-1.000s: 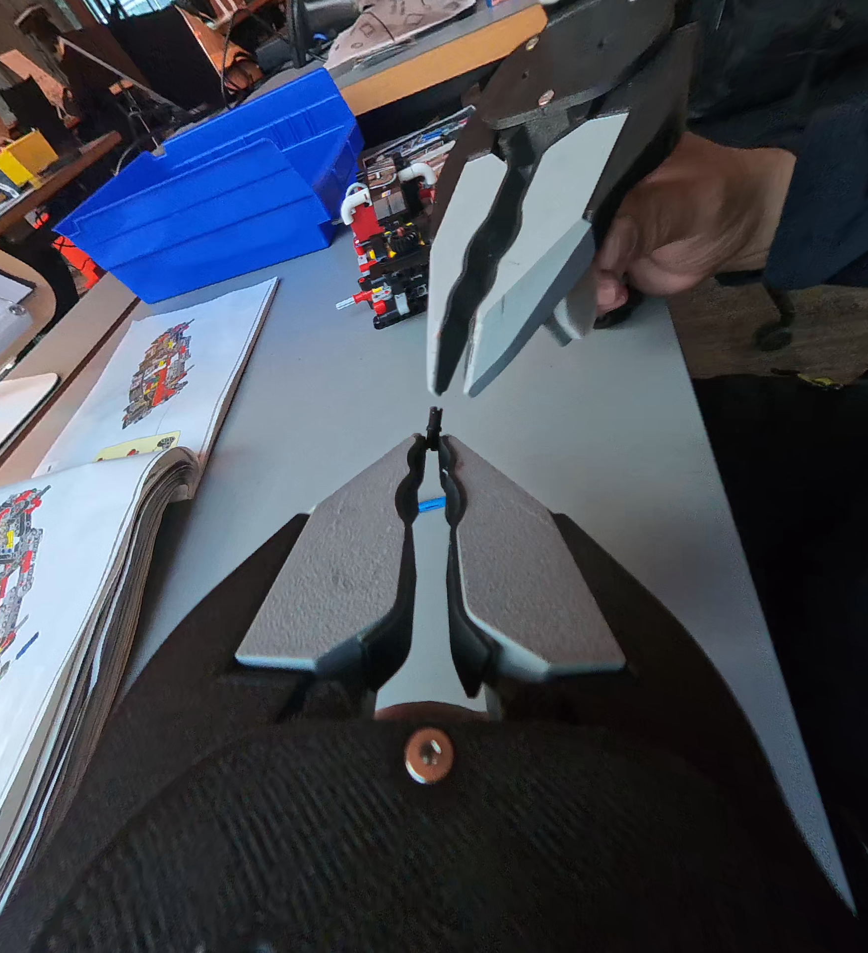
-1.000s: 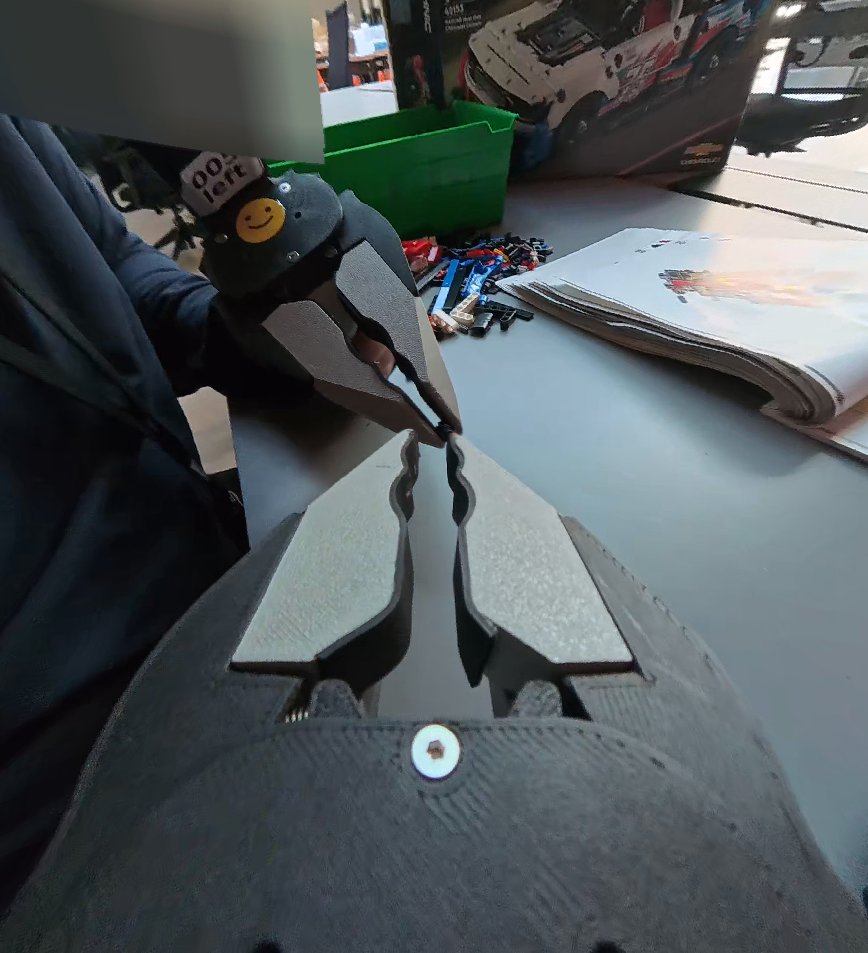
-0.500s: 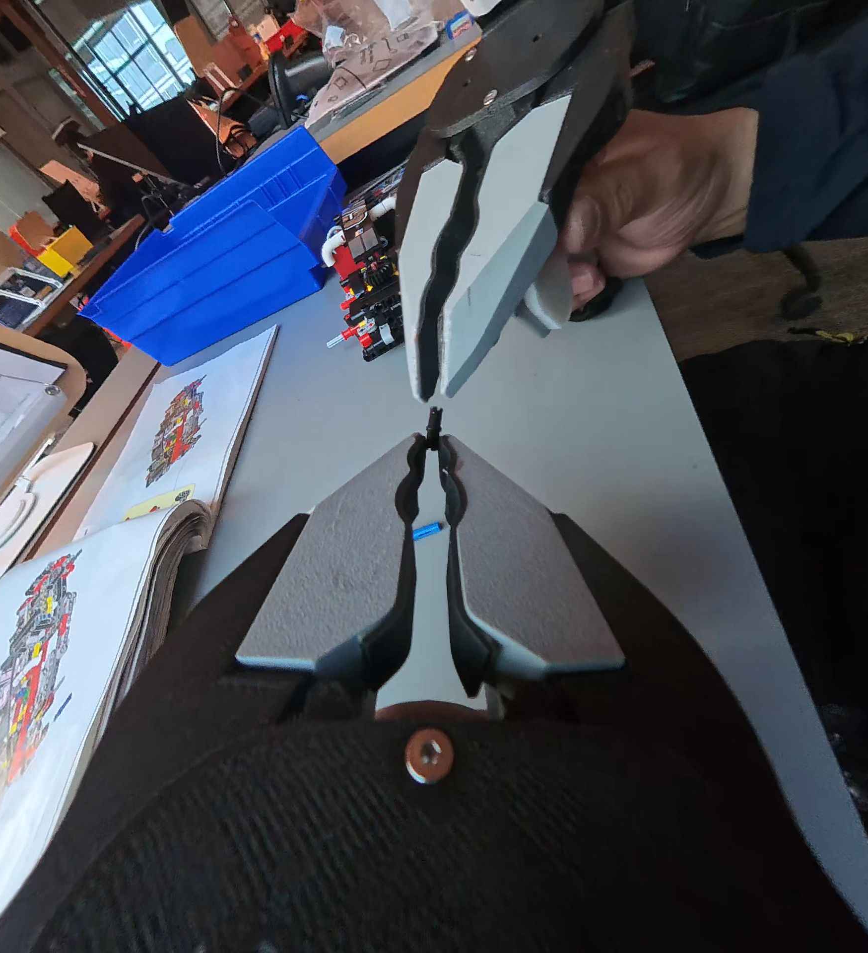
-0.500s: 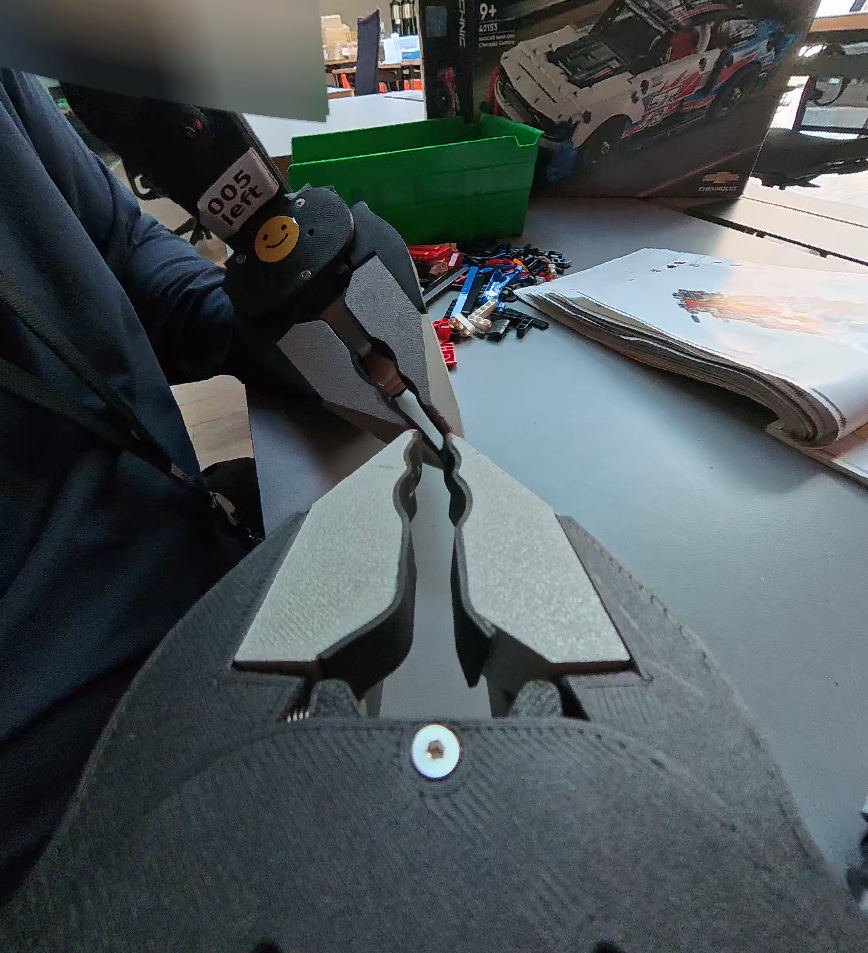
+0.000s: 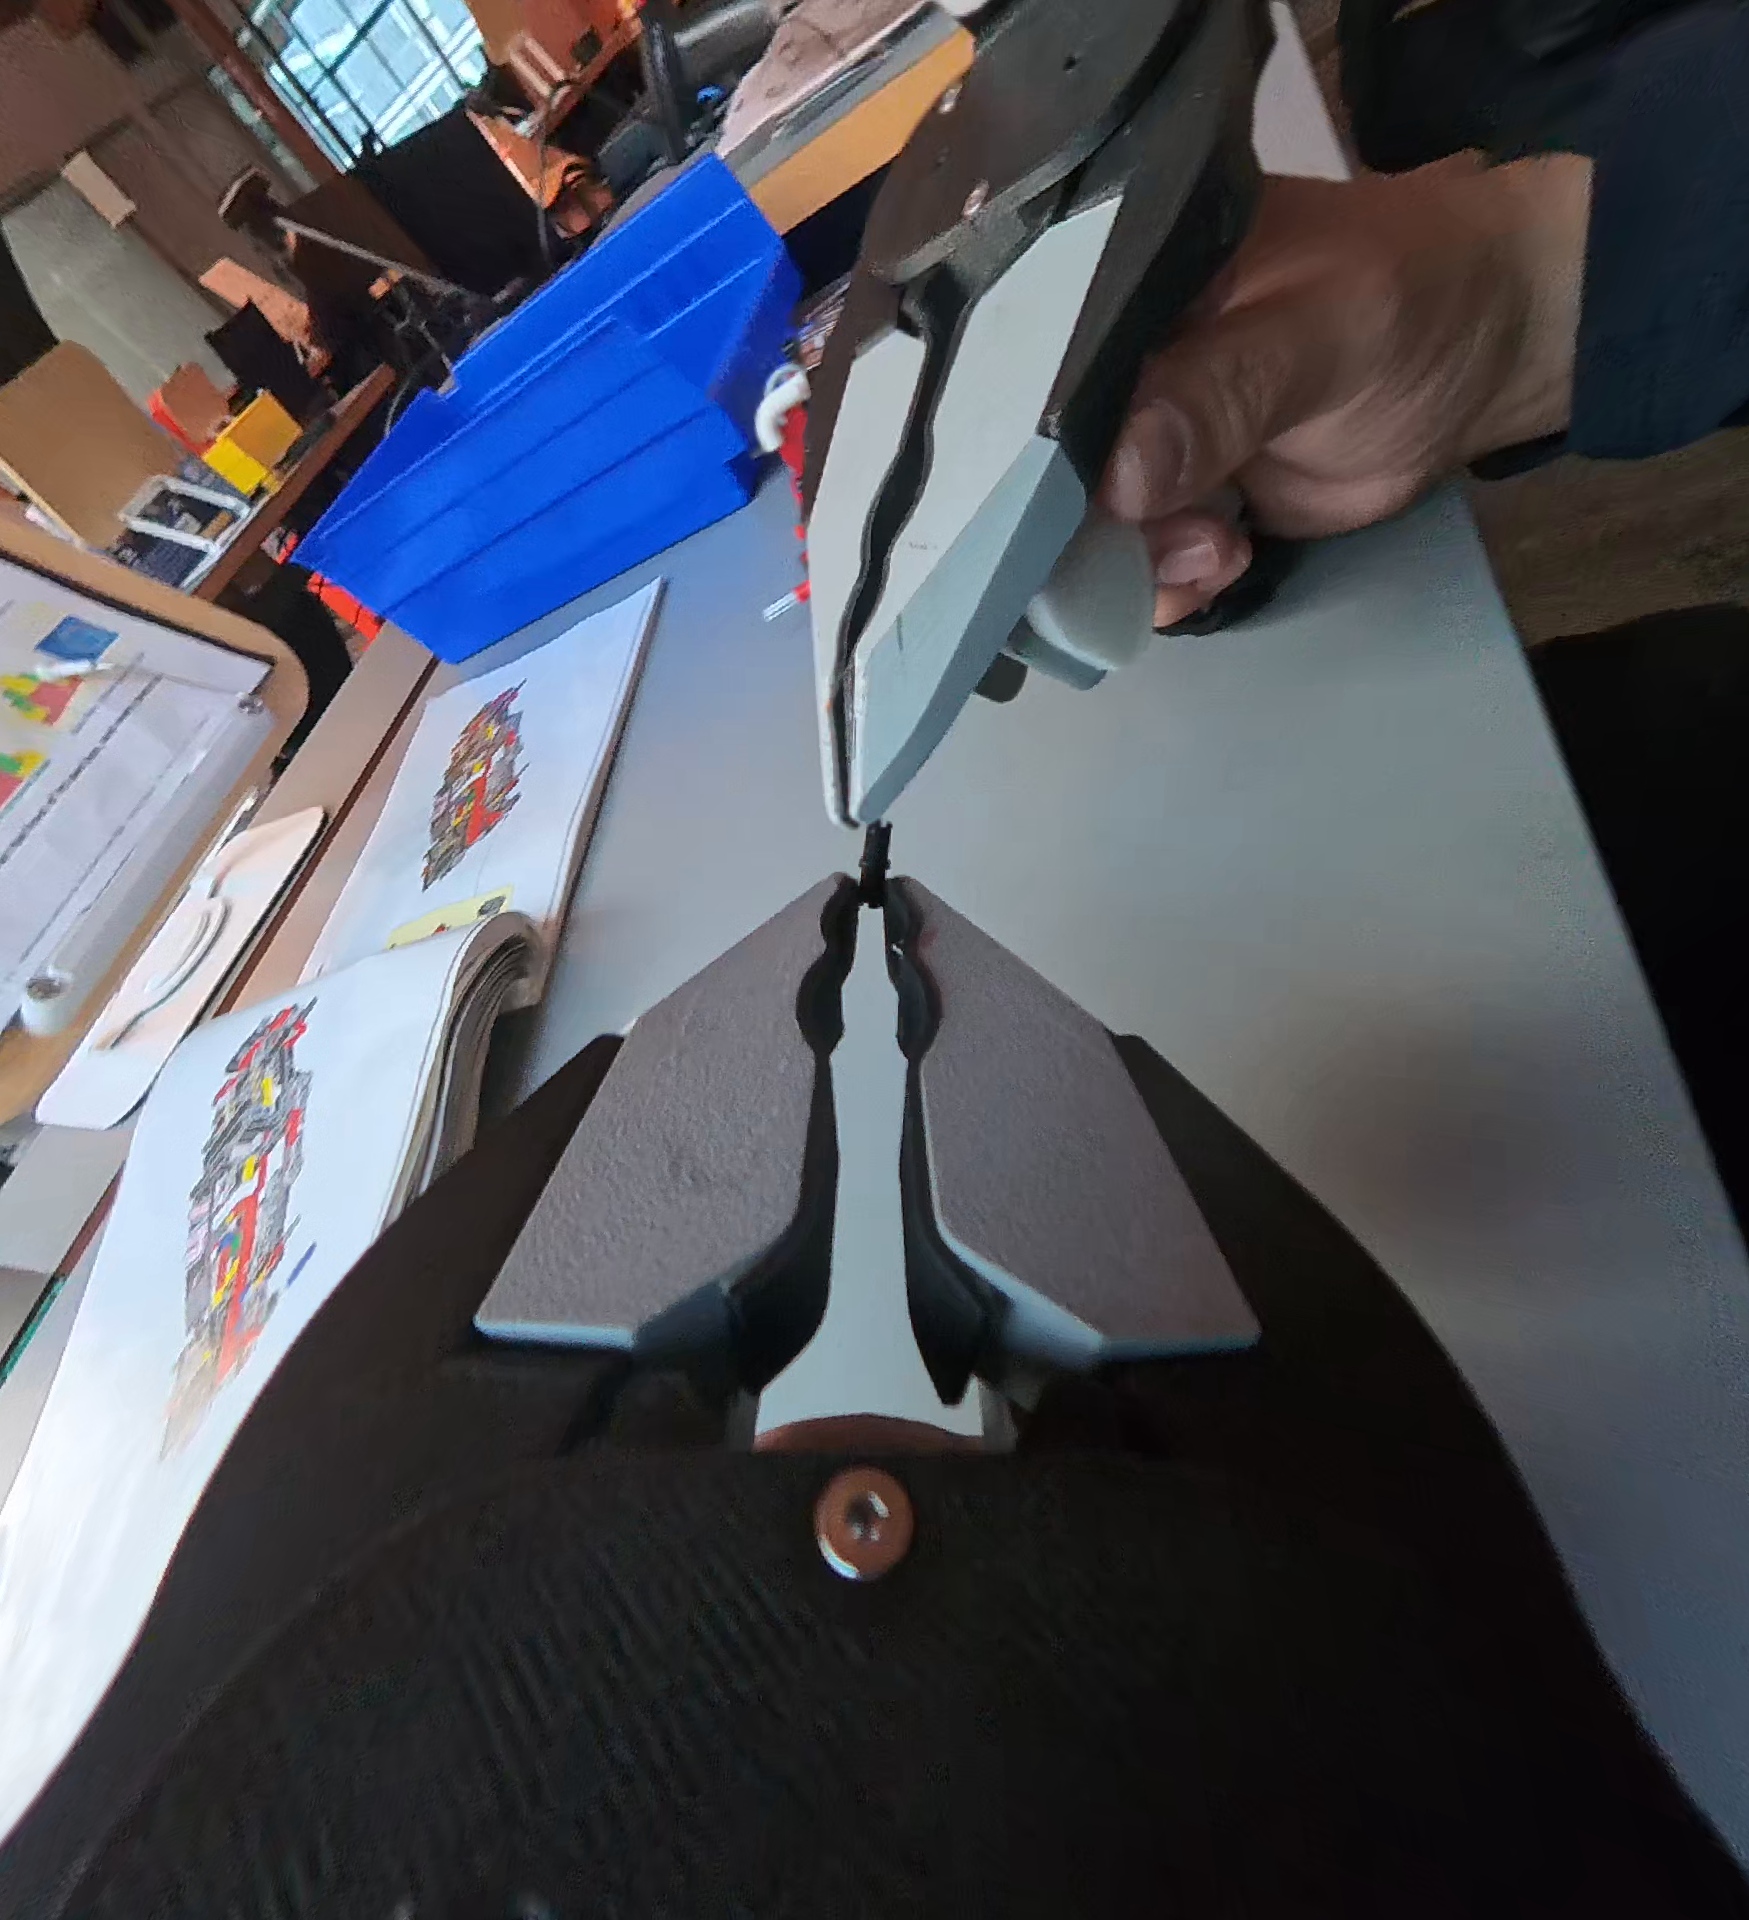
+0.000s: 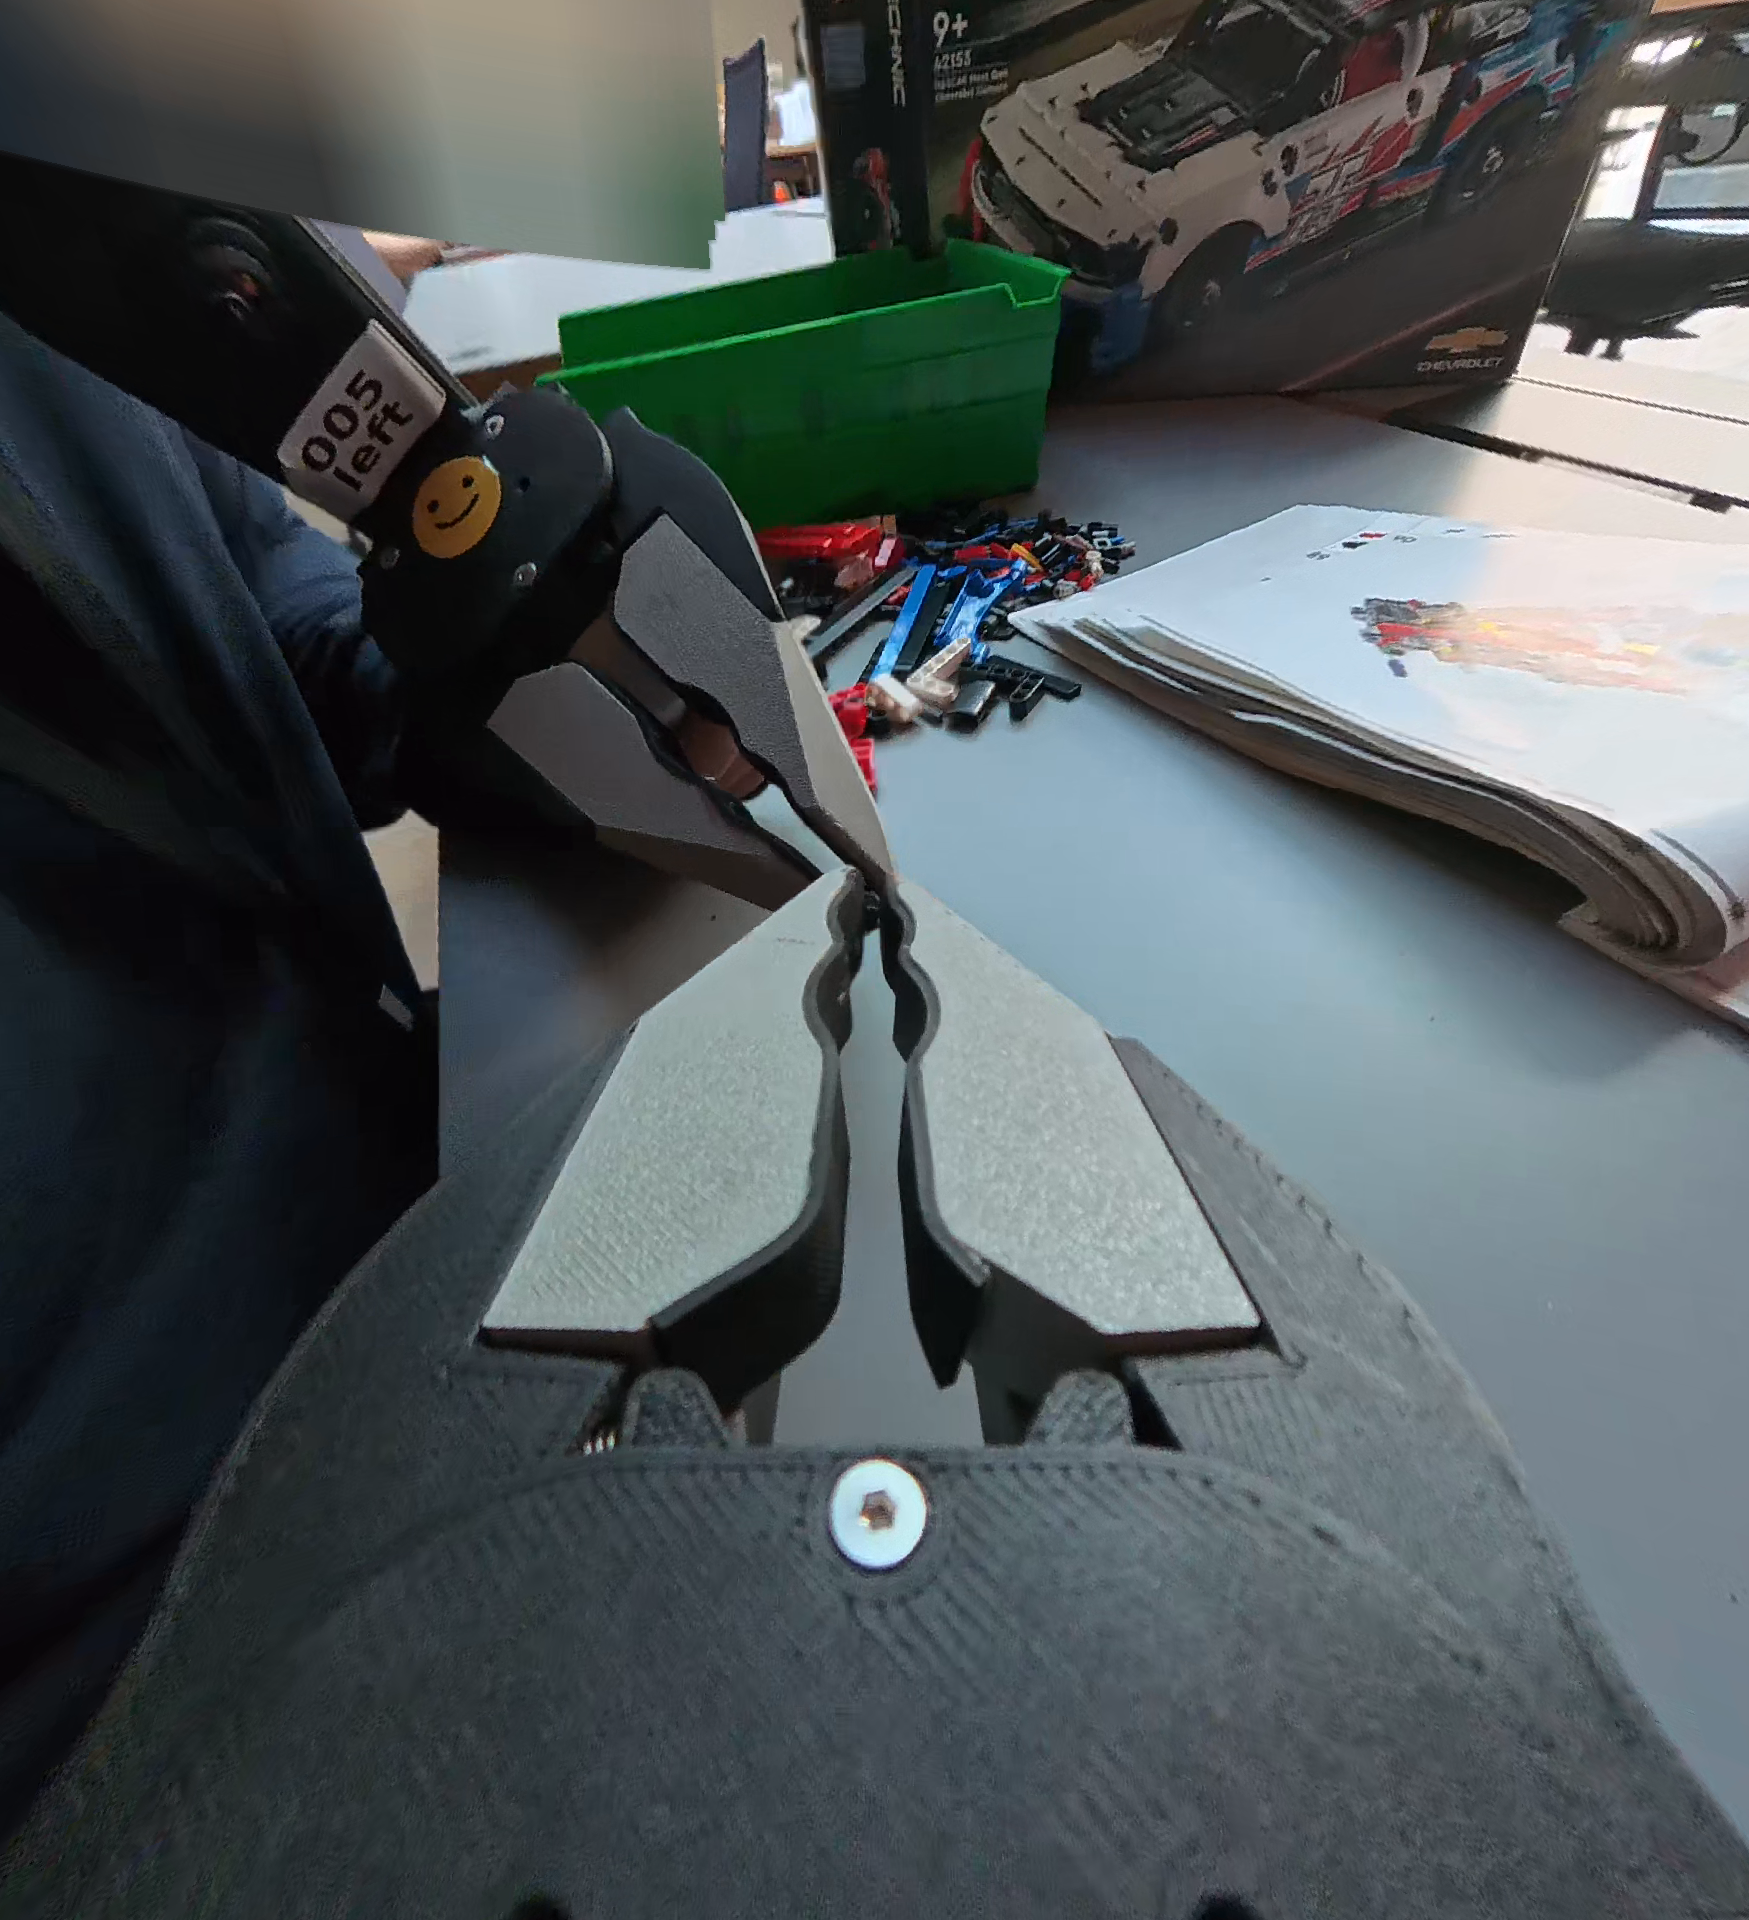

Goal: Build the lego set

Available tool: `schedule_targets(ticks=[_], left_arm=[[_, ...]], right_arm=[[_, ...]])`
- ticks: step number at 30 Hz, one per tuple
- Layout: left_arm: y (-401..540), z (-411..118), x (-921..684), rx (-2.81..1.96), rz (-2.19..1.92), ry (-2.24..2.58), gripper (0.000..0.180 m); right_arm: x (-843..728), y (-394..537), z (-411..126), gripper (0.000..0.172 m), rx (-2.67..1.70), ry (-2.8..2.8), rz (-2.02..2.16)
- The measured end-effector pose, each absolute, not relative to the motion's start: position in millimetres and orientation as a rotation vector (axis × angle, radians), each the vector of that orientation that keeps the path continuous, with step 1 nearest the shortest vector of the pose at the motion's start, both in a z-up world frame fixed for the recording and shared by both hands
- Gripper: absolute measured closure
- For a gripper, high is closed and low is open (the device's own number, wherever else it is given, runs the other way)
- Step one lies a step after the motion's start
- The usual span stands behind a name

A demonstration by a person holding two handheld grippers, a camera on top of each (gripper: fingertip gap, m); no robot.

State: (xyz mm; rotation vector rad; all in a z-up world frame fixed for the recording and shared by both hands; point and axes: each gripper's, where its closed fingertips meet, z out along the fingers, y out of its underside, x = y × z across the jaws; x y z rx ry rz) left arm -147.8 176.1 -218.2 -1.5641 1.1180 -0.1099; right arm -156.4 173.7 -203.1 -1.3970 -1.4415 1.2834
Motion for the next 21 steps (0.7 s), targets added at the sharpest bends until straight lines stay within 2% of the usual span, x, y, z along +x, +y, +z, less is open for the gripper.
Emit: schedule_targets(ticks=[5, 21], left_arm=[[187.1, -213.8, -167.6, -1.624, -0.176, 1.003, 0.178], [187.3, -212.9, -167.9, -1.644, -0.267, 0.953, 0.177]], right_arm=[[-173.2, 183.9, -195.7, 0.159, -1.36, -1.42, 1.367], [-178.8, 187.7, -199.6, 0.166, -1.378, -1.433, 1.339]])
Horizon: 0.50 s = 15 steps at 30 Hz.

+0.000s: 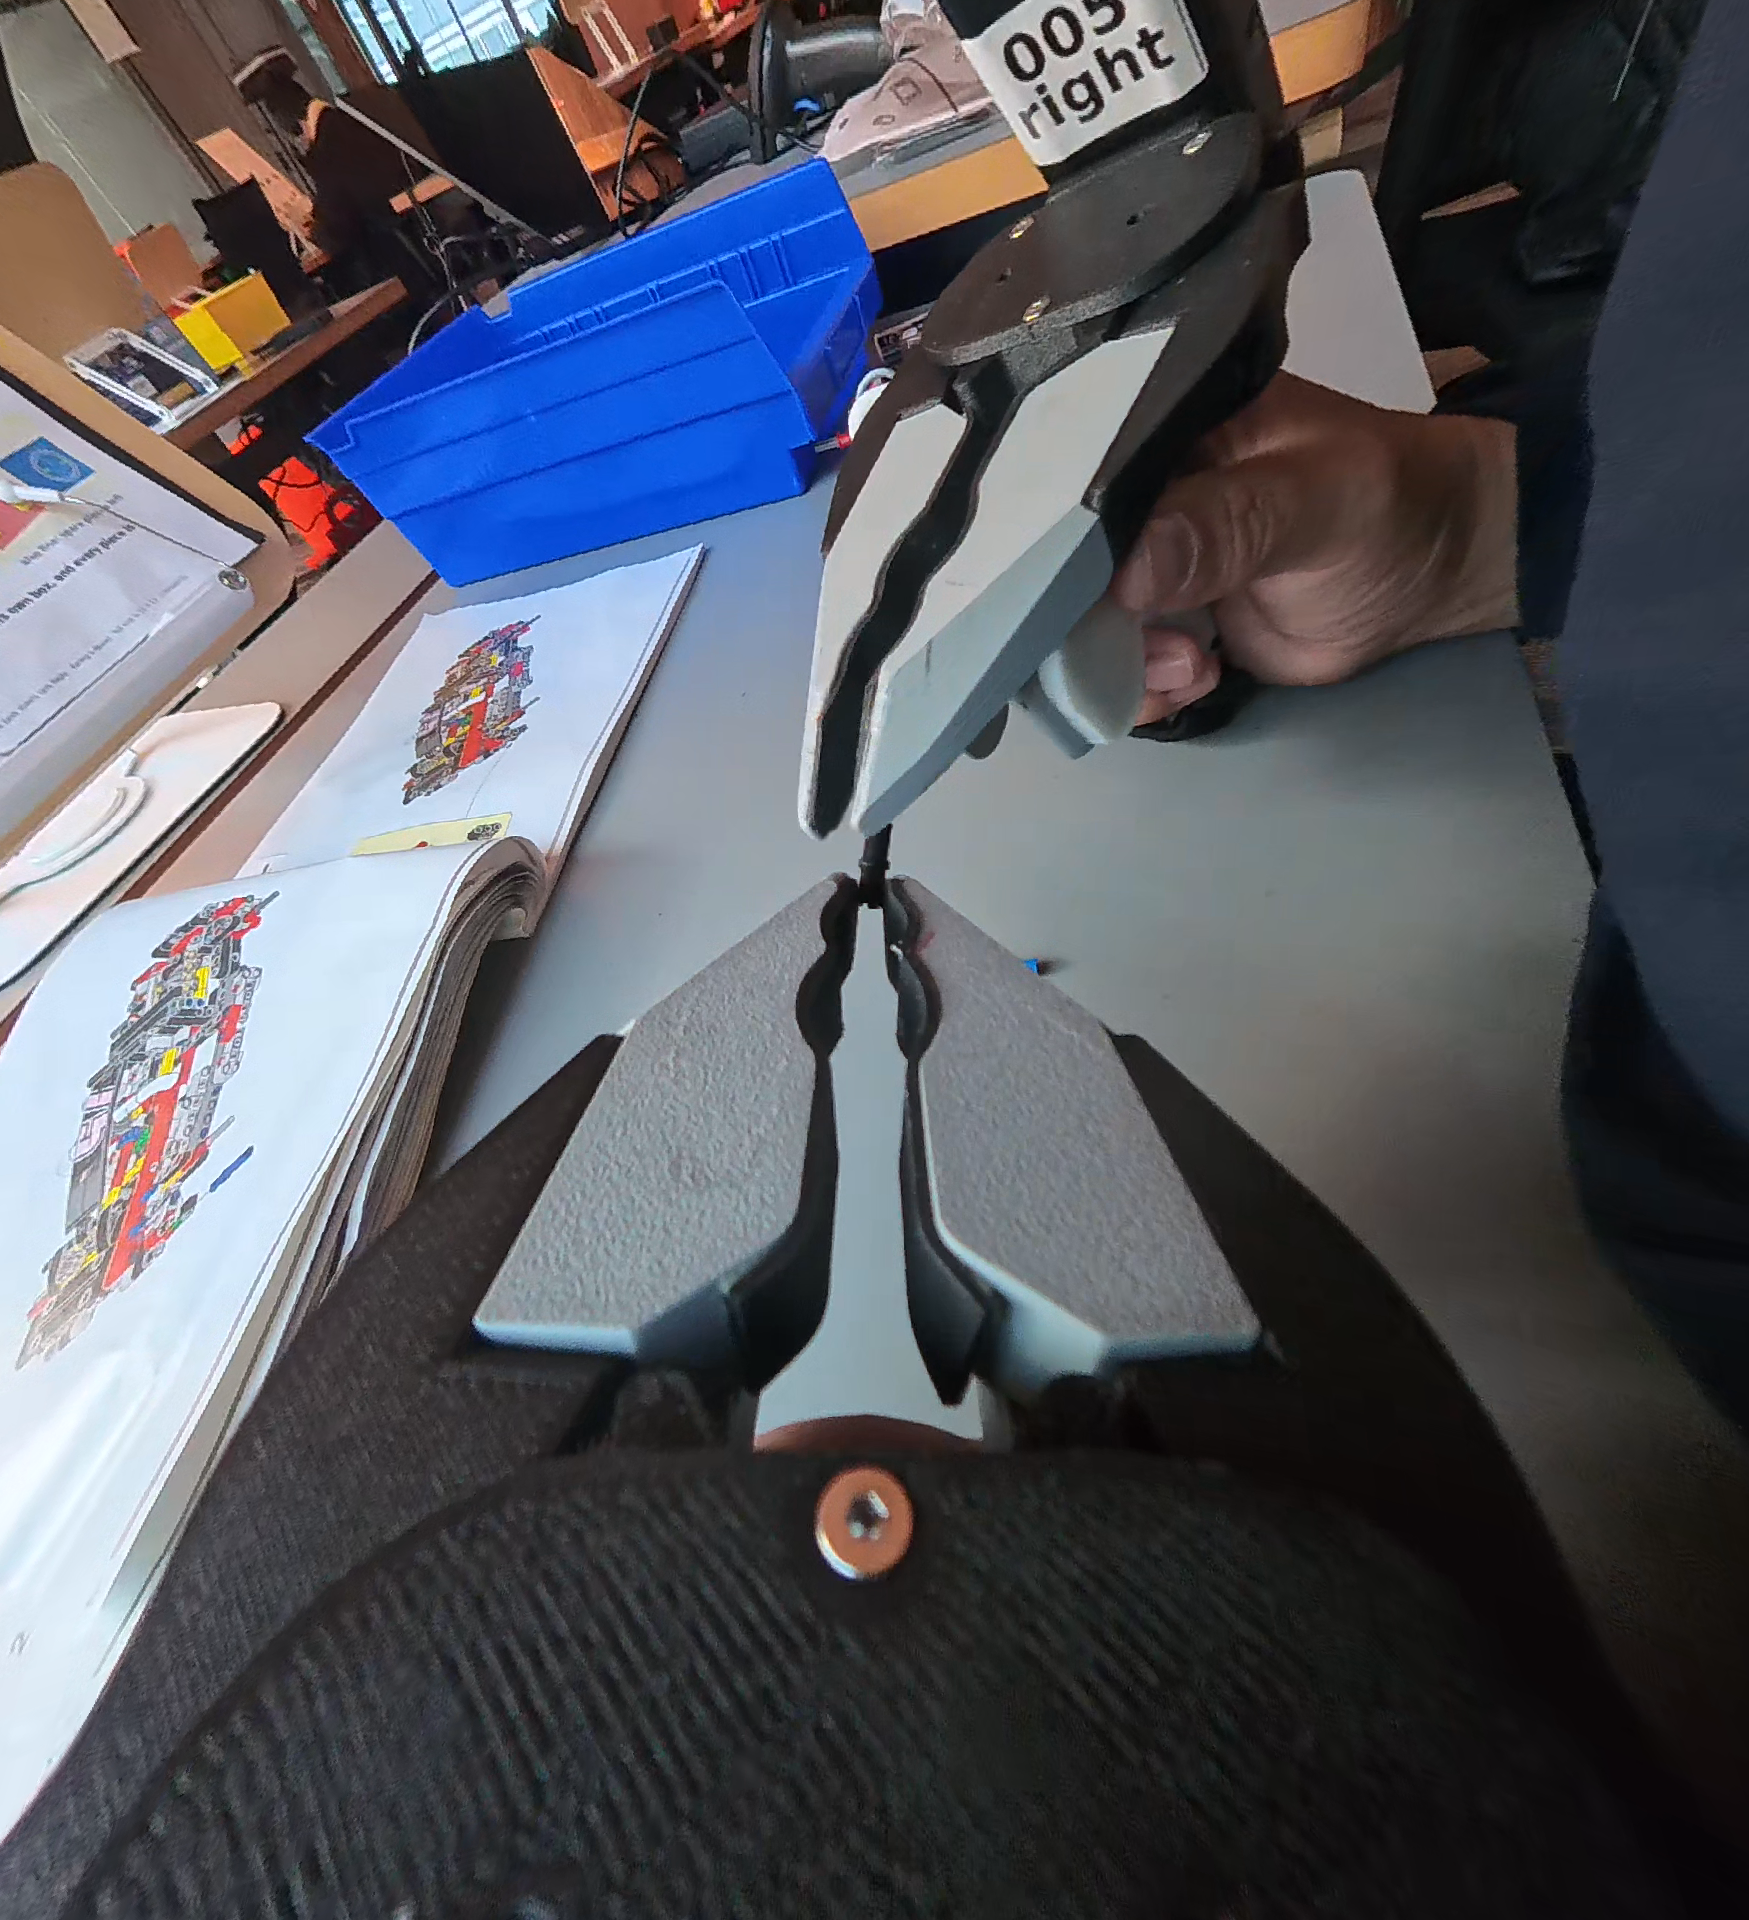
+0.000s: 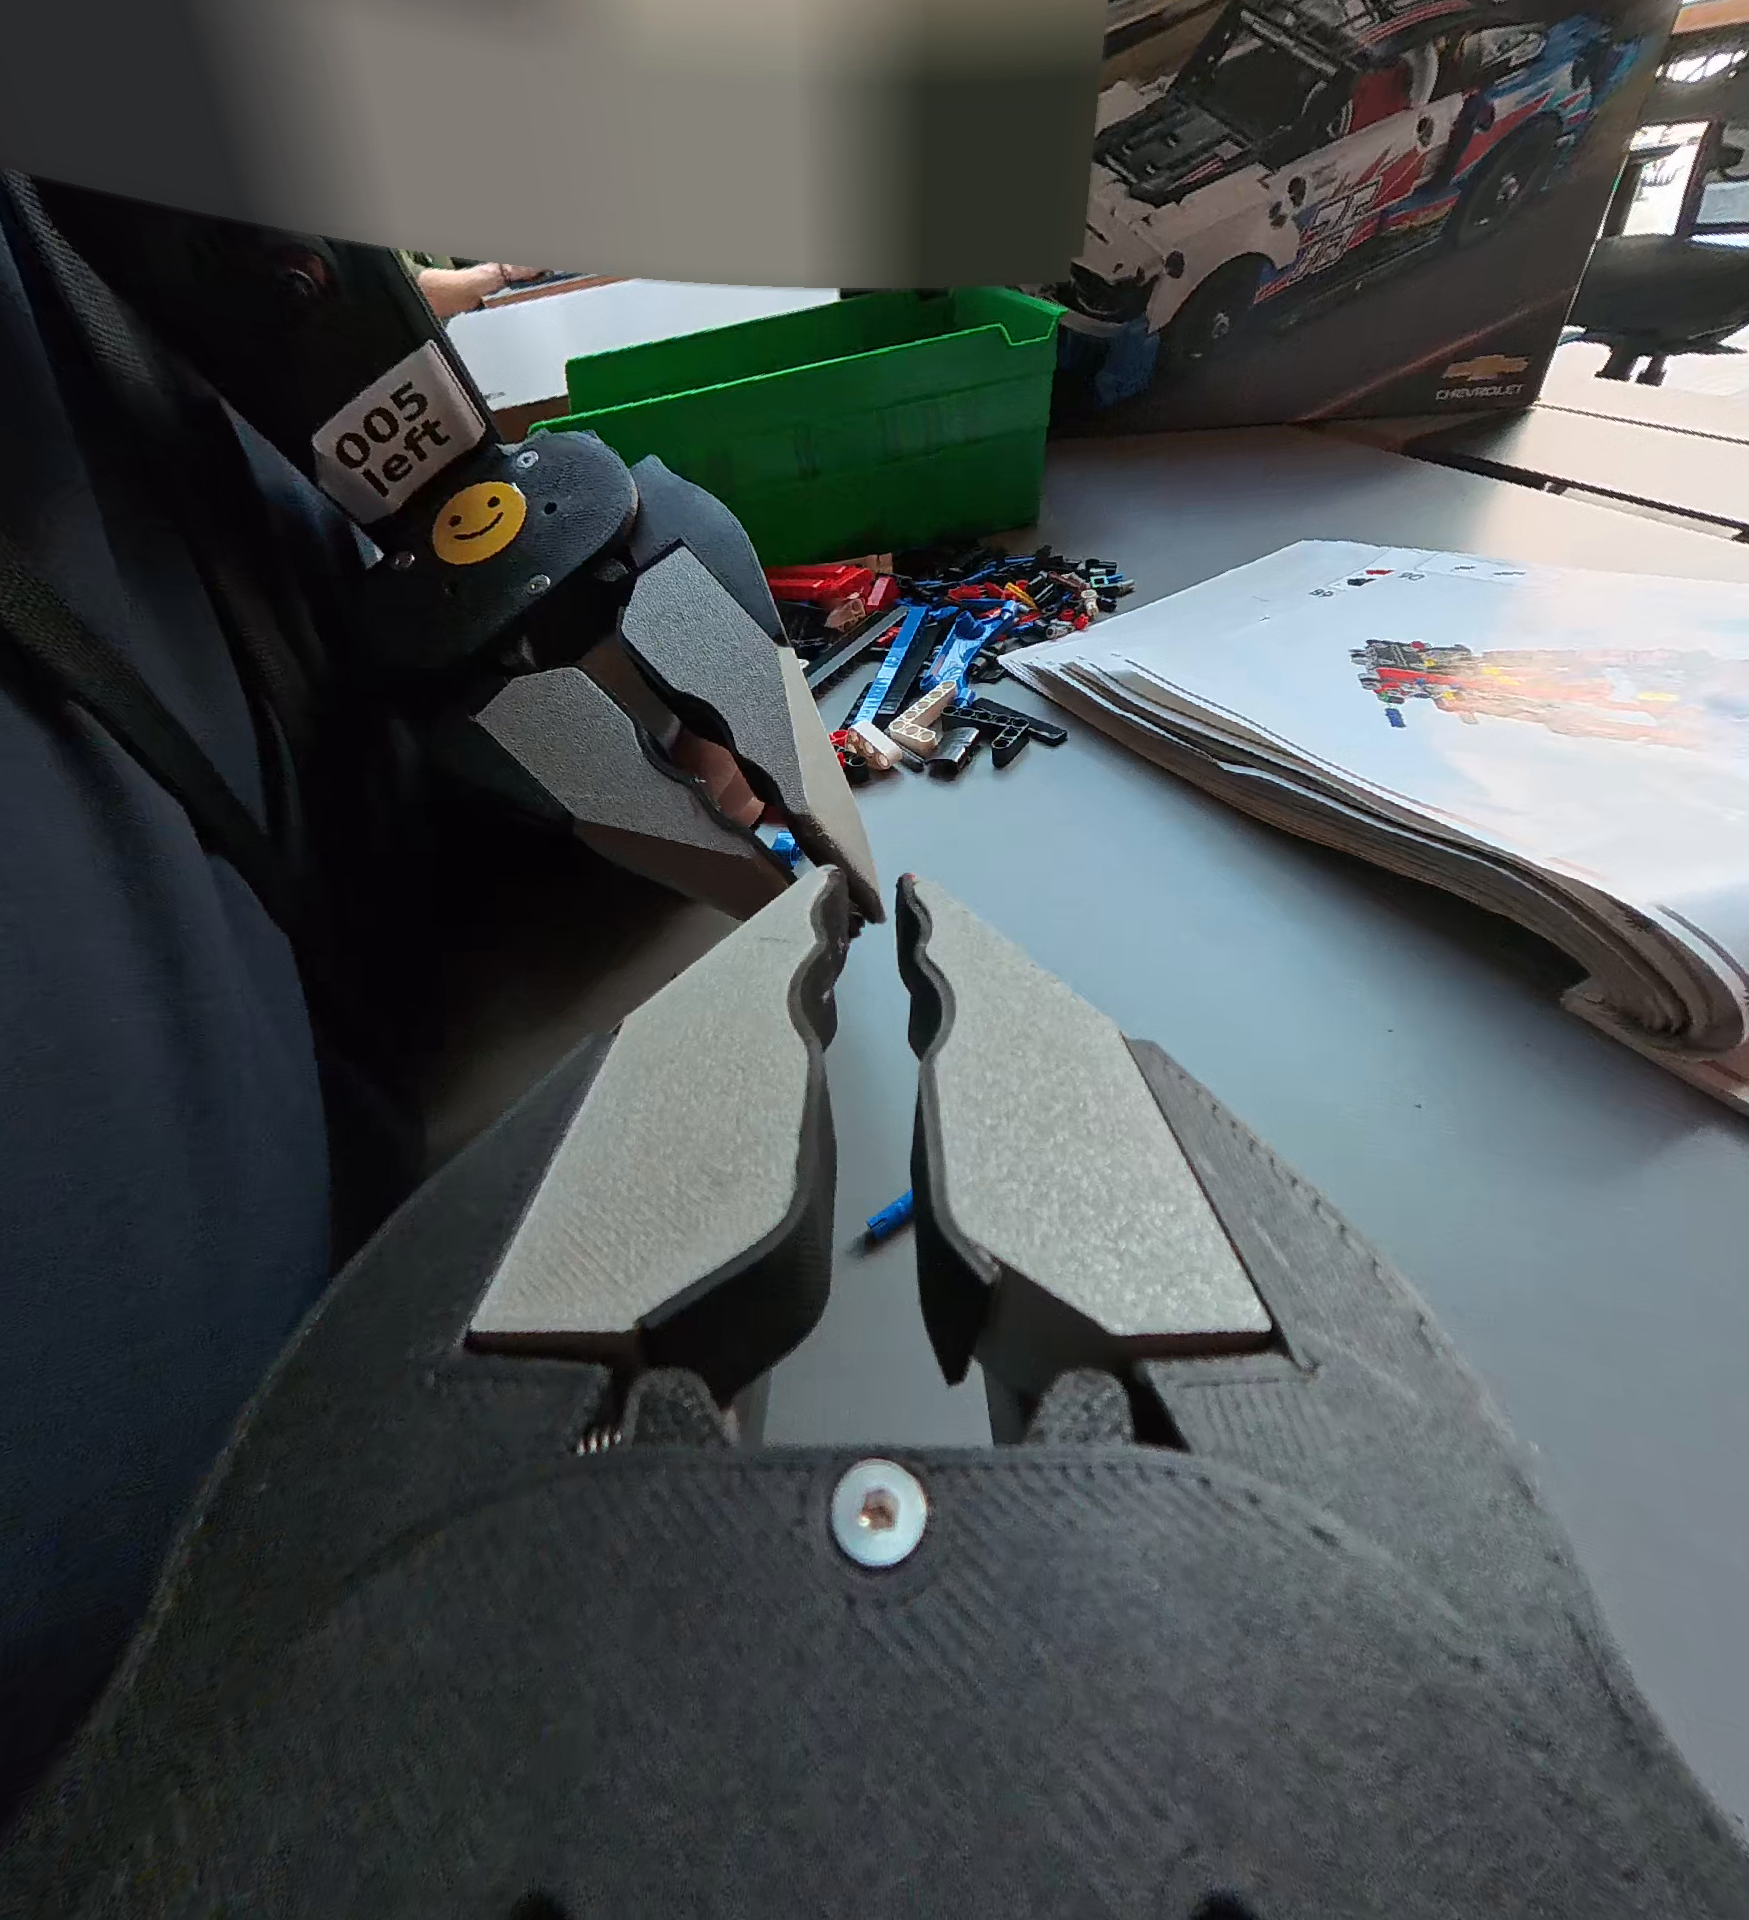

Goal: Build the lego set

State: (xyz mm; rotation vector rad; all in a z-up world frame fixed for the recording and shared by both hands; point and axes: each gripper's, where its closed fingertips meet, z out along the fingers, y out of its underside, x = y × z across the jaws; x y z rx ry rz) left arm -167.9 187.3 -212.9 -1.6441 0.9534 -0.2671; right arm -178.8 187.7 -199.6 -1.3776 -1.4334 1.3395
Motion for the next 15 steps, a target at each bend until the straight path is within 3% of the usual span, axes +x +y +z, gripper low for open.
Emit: schedule_targets(ticks=[15], left_arm=[[186.2, -210.1, -169.0, -1.649, -0.275, 0.94, 0.178]], right_arm=[[-176.2, 188.1, -196.2, 0.169, -1.32, -1.421, 1.222]])
